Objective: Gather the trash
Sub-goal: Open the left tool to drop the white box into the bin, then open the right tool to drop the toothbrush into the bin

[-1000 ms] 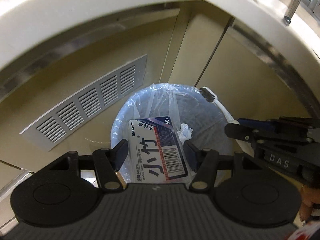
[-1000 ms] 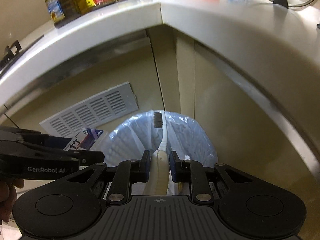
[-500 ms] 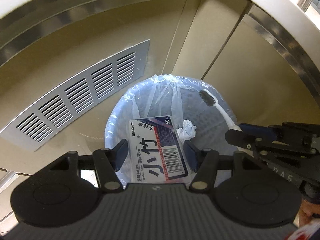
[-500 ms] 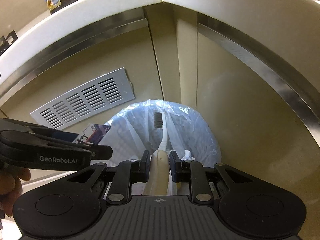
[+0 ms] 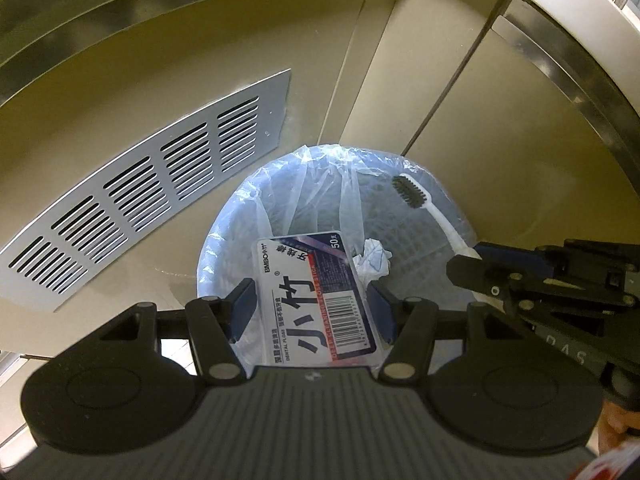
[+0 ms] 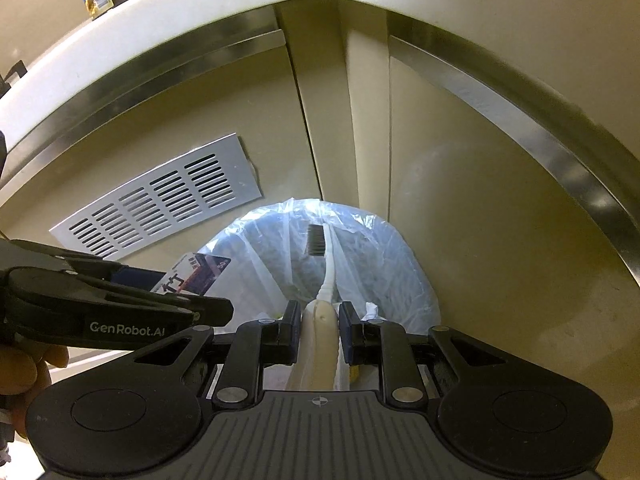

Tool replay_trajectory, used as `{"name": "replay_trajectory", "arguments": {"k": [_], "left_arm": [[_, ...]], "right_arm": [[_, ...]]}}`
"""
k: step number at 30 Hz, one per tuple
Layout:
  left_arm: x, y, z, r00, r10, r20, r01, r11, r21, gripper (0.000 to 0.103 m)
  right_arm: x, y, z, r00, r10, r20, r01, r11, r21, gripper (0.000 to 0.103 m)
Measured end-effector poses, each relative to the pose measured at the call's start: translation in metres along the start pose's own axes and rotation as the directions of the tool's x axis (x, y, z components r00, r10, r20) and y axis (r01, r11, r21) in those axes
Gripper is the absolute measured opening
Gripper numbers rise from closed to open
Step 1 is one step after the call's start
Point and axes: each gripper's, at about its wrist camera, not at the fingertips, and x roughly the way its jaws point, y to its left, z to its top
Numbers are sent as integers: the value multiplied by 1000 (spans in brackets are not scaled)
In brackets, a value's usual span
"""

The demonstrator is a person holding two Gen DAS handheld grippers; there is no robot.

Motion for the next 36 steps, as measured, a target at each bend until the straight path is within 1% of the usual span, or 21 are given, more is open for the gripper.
{"name": "replay_trajectory", "arguments": {"k": [4,5,7,14,36], "left_arm": [[3,0,2,1000,-12,-1,12,1000,-6,58],[3,-1,2,1000,-14,2,14,1000,-8,60],[2,-1,1,1000,6,11,-6,1000,-3,64],[-4,2,-4,1000,18,6,-18,1000,-1,64],[-19,7,-6,999,36,33,-36,999,-6,62]], "right_arm": [[1,-1,0,1000,0,-4,0,1000,3,21],[1,-1,0,1000,1,-4,-1,1000,3,21],[1,-2,0,1000,1,-5,-1,1000,5,21],[5,-2,-1,1000,9,-12,-9,1000,18,21],[10,4,1,999,31,-12,-30,999,26,21]]}}
